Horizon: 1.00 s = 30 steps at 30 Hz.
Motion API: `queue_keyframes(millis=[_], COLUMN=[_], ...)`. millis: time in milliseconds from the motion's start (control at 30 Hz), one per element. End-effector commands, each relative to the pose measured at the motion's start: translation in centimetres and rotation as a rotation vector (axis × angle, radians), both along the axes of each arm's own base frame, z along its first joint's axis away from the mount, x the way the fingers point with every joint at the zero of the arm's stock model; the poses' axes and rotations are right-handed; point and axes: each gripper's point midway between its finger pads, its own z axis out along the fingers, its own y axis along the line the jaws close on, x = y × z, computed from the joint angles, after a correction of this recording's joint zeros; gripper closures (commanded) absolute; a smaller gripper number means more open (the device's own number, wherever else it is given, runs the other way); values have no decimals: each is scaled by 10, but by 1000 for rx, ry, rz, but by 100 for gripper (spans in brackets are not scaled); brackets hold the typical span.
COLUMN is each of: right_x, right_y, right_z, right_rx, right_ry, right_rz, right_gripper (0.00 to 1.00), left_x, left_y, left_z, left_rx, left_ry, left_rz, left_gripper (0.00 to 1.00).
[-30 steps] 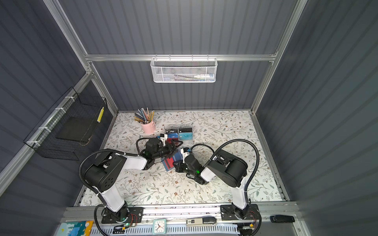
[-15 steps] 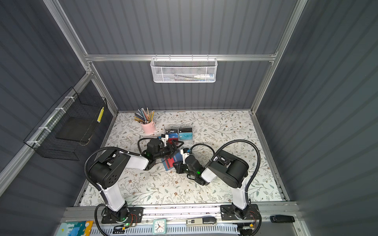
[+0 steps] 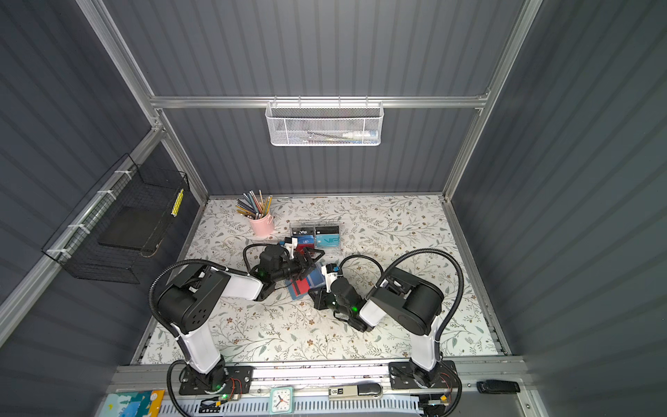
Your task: Take the credit cards out of the card holder
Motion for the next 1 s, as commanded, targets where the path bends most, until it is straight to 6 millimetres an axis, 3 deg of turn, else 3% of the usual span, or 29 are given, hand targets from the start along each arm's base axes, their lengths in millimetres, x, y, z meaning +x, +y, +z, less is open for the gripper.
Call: queue_keyframes(millis=[0,500,967], right_x=[4,15,23], right_y=[8,19,20], right_z=[12,16,23], right_rx=[21,37,176], right_ry=[-46,-28,38], right_rz=[8,-9,-14], right_gripper=[89,83,79], left_x=[-14,-17,-20], left_y=[11,14,16], left_z=[-48,-46,-51], left_rx=[124,133,133], left_ry=[129,120,125], left_rz=[9,10,11], left_gripper=[0,0,0])
